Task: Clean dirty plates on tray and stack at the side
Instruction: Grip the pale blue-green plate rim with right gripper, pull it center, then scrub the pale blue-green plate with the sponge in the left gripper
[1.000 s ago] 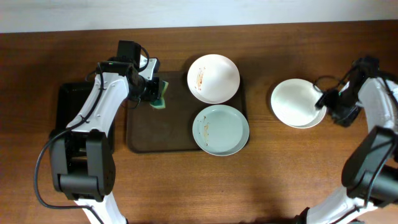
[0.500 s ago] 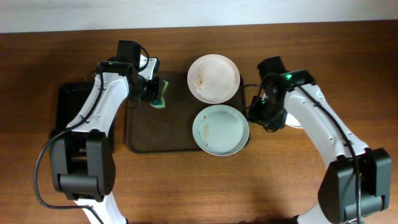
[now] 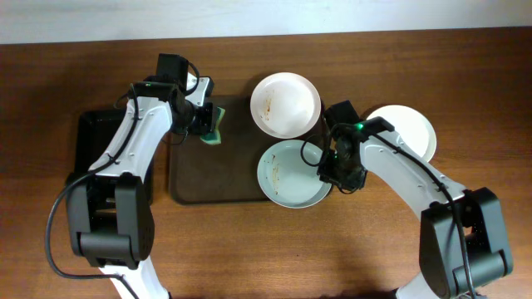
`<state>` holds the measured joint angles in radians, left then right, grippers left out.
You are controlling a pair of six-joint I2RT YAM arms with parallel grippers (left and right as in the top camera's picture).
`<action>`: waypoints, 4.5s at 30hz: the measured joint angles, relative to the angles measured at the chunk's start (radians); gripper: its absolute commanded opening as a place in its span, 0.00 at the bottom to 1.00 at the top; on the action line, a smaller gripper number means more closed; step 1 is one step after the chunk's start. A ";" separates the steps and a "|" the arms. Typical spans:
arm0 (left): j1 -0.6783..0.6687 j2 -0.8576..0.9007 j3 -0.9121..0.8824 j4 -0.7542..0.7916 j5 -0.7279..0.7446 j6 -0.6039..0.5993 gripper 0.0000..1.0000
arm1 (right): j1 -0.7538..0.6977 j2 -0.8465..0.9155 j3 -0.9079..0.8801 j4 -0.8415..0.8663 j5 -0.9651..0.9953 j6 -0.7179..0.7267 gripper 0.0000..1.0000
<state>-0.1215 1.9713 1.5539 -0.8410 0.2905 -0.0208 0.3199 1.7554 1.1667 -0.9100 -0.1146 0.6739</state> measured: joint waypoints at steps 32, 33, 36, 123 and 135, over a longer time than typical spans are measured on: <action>0.088 0.000 0.000 -0.013 -0.045 0.000 0.01 | 0.261 0.109 0.069 0.407 -0.045 -0.004 0.04; 0.093 0.000 0.000 -0.013 -0.045 0.000 0.01 | 0.275 0.130 0.070 0.421 -0.045 0.006 0.04; 0.093 0.000 0.000 -0.015 -0.045 0.000 0.01 | 0.304 0.185 0.076 0.433 -0.045 0.030 0.27; 0.029 0.215 0.176 -0.166 0.166 0.159 0.01 | 0.270 0.323 0.225 0.451 0.000 0.048 0.04; 0.002 0.196 0.028 -0.015 -0.083 0.147 0.01 | 0.271 0.324 0.225 0.455 -0.007 0.048 0.04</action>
<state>-0.1200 2.1677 1.5822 -0.8558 0.2073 0.1261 0.5907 2.0796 1.3914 -0.4549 -0.1215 0.7219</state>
